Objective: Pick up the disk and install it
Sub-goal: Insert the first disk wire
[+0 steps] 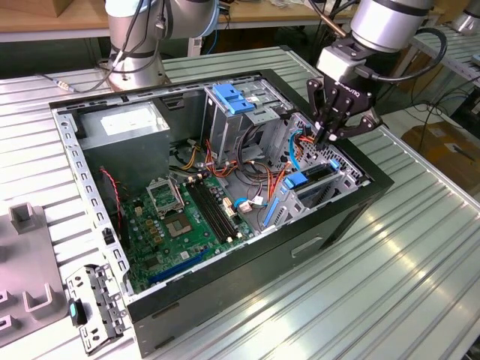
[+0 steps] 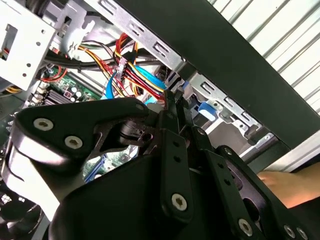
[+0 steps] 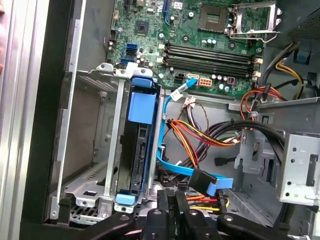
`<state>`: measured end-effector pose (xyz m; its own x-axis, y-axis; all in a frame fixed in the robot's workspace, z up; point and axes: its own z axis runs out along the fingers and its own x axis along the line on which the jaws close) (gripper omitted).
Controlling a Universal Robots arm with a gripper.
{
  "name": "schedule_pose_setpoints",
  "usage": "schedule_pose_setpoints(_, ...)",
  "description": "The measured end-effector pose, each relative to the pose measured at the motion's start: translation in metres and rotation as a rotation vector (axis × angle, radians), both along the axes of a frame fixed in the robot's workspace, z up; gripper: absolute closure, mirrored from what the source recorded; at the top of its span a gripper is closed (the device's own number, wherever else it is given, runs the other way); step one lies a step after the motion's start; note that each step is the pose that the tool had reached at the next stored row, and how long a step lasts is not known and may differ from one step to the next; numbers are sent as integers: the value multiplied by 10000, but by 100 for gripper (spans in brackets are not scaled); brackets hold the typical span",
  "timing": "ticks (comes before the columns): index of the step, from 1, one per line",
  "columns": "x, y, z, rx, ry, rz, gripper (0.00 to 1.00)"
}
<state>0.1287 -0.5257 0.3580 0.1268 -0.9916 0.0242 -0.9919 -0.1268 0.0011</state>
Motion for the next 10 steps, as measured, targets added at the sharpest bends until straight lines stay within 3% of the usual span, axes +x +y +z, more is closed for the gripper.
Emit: schedule_pose_setpoints(10, -4, -9, -1, 1, 0, 1, 82)
